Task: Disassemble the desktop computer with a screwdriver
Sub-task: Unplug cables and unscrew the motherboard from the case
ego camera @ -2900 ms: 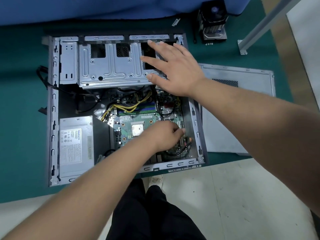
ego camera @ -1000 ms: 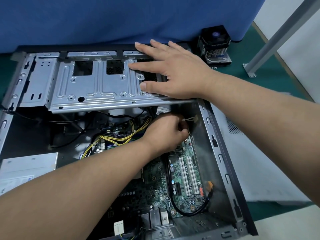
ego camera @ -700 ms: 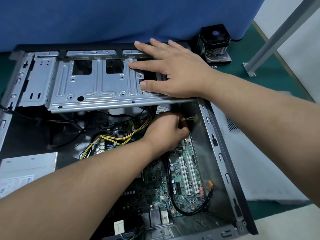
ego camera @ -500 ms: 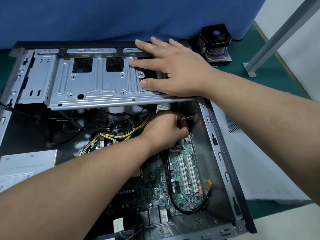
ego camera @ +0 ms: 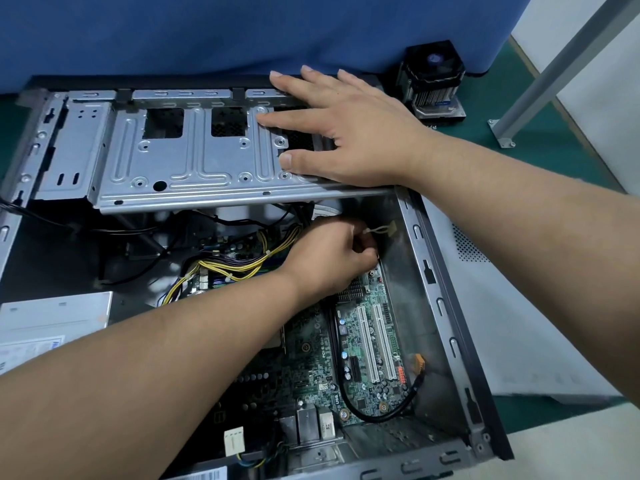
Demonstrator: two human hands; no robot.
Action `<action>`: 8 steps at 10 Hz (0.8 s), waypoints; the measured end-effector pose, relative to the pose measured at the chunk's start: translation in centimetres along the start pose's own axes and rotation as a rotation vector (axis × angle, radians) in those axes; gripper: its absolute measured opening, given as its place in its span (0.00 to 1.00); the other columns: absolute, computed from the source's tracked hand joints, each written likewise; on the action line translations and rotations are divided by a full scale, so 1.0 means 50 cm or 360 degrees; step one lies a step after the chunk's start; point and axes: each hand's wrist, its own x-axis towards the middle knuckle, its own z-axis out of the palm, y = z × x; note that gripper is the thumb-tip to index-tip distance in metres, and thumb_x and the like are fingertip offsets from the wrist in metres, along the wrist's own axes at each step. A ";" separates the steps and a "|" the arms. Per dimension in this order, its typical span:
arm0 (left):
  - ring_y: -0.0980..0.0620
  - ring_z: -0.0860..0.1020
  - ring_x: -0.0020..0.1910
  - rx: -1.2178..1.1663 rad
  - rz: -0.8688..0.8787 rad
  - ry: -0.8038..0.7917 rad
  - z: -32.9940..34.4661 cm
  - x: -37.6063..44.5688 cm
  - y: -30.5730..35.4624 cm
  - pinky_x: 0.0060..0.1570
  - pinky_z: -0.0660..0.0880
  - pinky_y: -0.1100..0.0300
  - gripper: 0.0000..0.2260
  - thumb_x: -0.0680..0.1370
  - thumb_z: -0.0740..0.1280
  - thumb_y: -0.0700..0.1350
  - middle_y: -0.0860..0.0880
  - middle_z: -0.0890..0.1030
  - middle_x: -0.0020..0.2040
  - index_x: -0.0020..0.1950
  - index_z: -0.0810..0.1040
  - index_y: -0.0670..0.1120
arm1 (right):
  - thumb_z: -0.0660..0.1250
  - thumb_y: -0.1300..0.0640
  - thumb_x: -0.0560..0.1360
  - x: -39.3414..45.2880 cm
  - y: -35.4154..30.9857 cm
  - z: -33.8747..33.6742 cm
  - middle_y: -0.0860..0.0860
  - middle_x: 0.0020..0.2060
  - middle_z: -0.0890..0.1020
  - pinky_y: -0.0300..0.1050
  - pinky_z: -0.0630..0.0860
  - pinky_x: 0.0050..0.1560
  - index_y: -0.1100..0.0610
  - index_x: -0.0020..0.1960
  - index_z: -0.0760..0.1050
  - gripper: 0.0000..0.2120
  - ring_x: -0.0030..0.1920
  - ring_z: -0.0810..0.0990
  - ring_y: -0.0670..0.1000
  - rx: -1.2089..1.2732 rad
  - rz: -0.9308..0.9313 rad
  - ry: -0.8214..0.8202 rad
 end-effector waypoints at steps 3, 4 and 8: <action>0.50 0.75 0.32 -0.0197 -0.0047 0.0037 -0.005 -0.012 0.020 0.33 0.68 0.56 0.10 0.77 0.70 0.50 0.49 0.79 0.32 0.40 0.78 0.45 | 0.49 0.26 0.76 0.000 -0.001 -0.001 0.40 0.82 0.52 0.58 0.45 0.81 0.29 0.77 0.59 0.30 0.82 0.48 0.48 0.0006 0.0008 -0.0010; 0.51 0.76 0.33 -0.0308 0.0014 -0.0038 -0.017 -0.016 0.026 0.35 0.71 0.57 0.07 0.77 0.71 0.48 0.49 0.82 0.34 0.42 0.81 0.47 | 0.48 0.26 0.75 0.001 -0.001 -0.001 0.40 0.82 0.51 0.58 0.45 0.81 0.29 0.77 0.59 0.31 0.82 0.48 0.48 0.0009 0.0007 -0.0014; 0.57 0.81 0.48 0.0133 0.0176 -0.0321 -0.078 -0.028 0.027 0.45 0.72 0.68 0.09 0.81 0.69 0.43 0.56 0.86 0.49 0.57 0.87 0.51 | 0.49 0.25 0.74 0.002 0.000 0.001 0.40 0.82 0.52 0.57 0.45 0.81 0.30 0.76 0.61 0.32 0.82 0.48 0.48 0.0029 0.0017 -0.0013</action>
